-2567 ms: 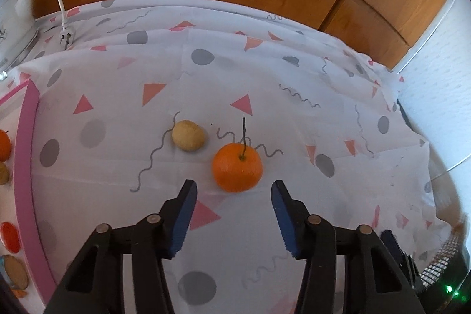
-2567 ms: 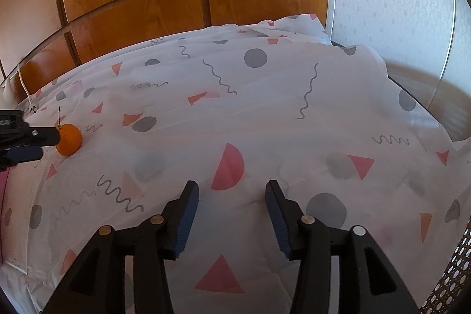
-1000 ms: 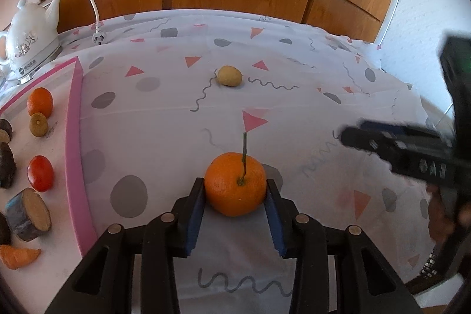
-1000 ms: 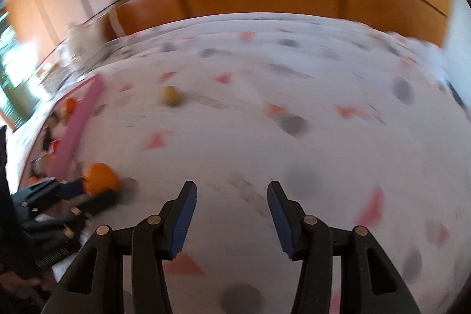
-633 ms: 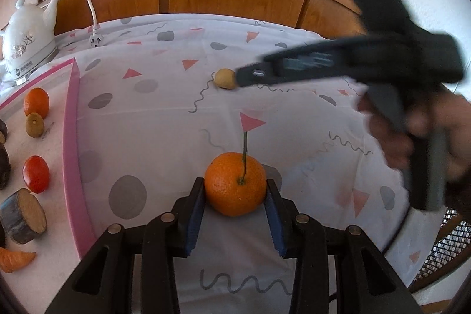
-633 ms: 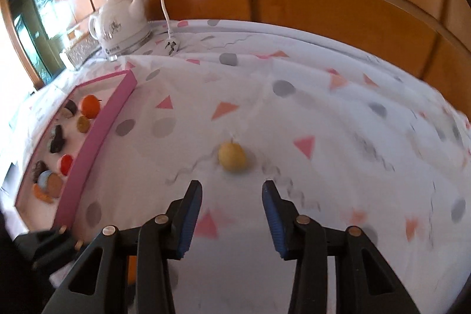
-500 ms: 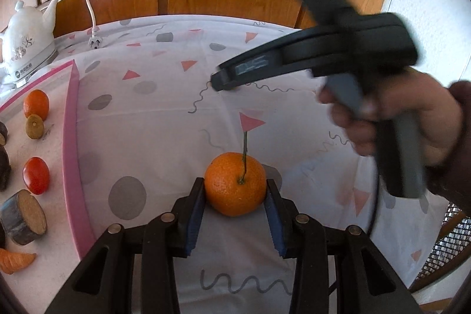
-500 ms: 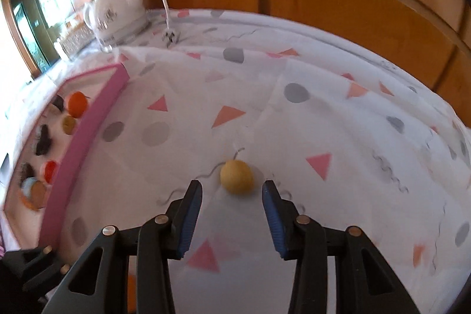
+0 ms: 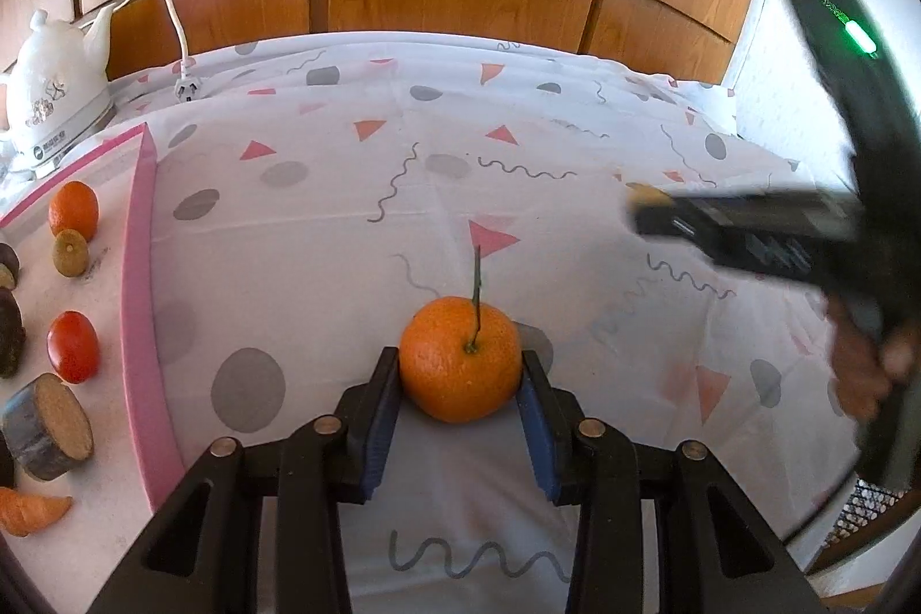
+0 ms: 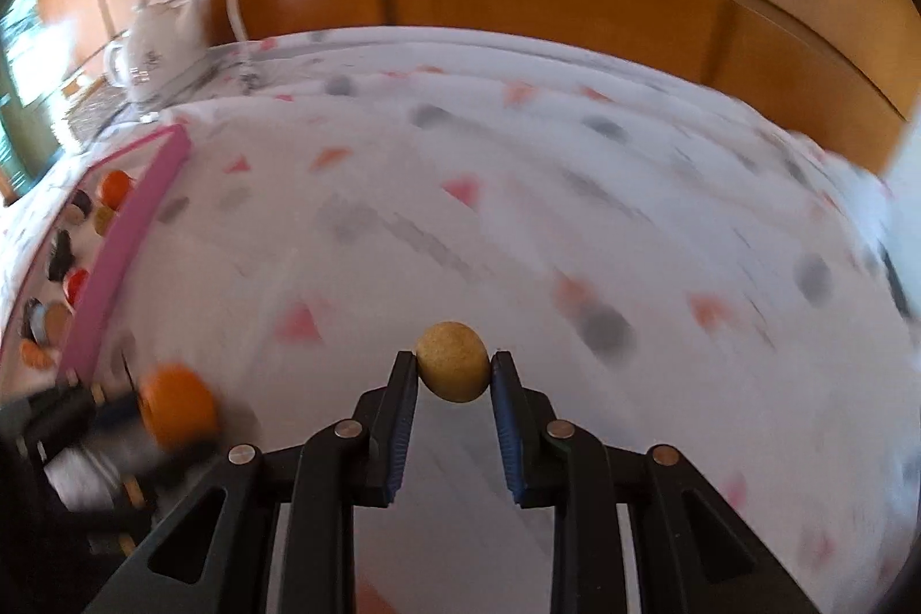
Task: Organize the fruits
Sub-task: 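Lift the orange with the left gripper while the right gripper grasps the small yellow fruit, then carry the orange into the tray beside the tomato and open the left gripper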
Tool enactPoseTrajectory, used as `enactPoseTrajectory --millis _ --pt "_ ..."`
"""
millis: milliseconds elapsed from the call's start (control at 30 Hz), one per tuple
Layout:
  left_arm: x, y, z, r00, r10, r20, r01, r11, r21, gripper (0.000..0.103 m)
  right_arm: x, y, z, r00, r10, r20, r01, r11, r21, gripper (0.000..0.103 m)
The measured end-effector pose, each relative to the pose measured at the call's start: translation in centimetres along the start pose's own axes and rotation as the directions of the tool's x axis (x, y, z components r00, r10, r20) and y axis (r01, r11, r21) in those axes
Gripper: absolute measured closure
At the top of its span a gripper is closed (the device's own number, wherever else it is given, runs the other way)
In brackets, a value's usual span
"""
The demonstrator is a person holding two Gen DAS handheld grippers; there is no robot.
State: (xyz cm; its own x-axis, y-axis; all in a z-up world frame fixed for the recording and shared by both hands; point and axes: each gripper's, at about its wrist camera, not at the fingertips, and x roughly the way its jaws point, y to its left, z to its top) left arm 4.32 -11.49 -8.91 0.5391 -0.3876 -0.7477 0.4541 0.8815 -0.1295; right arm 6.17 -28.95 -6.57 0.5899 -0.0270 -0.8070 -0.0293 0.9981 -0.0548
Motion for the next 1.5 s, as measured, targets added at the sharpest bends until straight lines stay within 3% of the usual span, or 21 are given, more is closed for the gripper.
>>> enactPoseTrajectory --millis 167,267,400,600,733,833,1000,1133,1233,1433,1500 --pt "-0.1 -0.3 0.4 0.999 0.024 -0.025 -0.023 1.0 0.019 0.064 -1.9 -1.9 -3.7 0.997 -0.074 0.022 0.072 0.995 0.066 0.077" --pt "-0.5 -0.4 0.8 0.999 0.009 -0.04 -0.009 1.0 0.007 0.064 -1.8 -2.1 -4.5 0.998 -0.061 0.021 0.06 0.995 0.084 0.077" --pt "-2.7 -0.3 1.3 1.0 -0.003 -0.001 0.003 1.0 -0.006 0.064 -1.3 -1.8 -4.8 0.999 -0.05 0.02 0.048 0.996 0.076 0.077" --pt "-6.5 3.3 2.5 0.998 -0.03 0.048 0.038 0.983 -0.178 0.064 -1.4 -1.8 -5.2 0.998 -0.046 0.032 0.043 0.995 0.089 0.077" --pt "-9.2 8.3 2.9 0.995 -0.015 0.1 0.05 0.933 -0.356 0.064 -1.4 -1.7 -5.3 0.998 -0.053 0.033 0.05 0.996 0.08 0.077" --pt "-11.0 11.7 2.5 0.991 0.042 0.126 0.018 0.9 -0.436 0.064 -1.4 -1.6 -5.3 0.998 -0.059 0.035 0.056 0.996 0.075 0.077" --pt "-12.2 17.1 0.8 0.988 0.109 0.111 -0.026 0.817 -0.575 0.064 -1.4 -1.6 -5.3 0.997 -0.063 0.039 0.061 0.996 0.07 0.077" --pt "-12.0 19.8 -0.4 0.99 0.111 0.087 -0.027 0.756 -0.654 0.064 -1.4 -1.5 -5.4 0.997 -0.068 0.039 0.066 0.996 0.065 0.077" --pt "-11.7 20.2 0.0 0.99 0.119 0.076 -0.04 0.753 -0.657 0.064 -1.4 -1.4 -5.3 0.997 -0.071 0.039 0.068 0.996 0.064 0.077" --pt "-9.7 20.4 1.4 0.989 0.146 0.036 -0.093 0.779 -0.62 0.062 -1.4 -1.4 -5.4 0.997 -0.073 0.037 0.07 0.996 0.062 0.077" --pt "-9.1 20.4 1.5 0.988 0.154 0.022 -0.109 0.787 -0.607 0.056 -1.5 -1.4 -5.3 0.997 -0.073 0.035 0.071 0.996 0.058 0.077"
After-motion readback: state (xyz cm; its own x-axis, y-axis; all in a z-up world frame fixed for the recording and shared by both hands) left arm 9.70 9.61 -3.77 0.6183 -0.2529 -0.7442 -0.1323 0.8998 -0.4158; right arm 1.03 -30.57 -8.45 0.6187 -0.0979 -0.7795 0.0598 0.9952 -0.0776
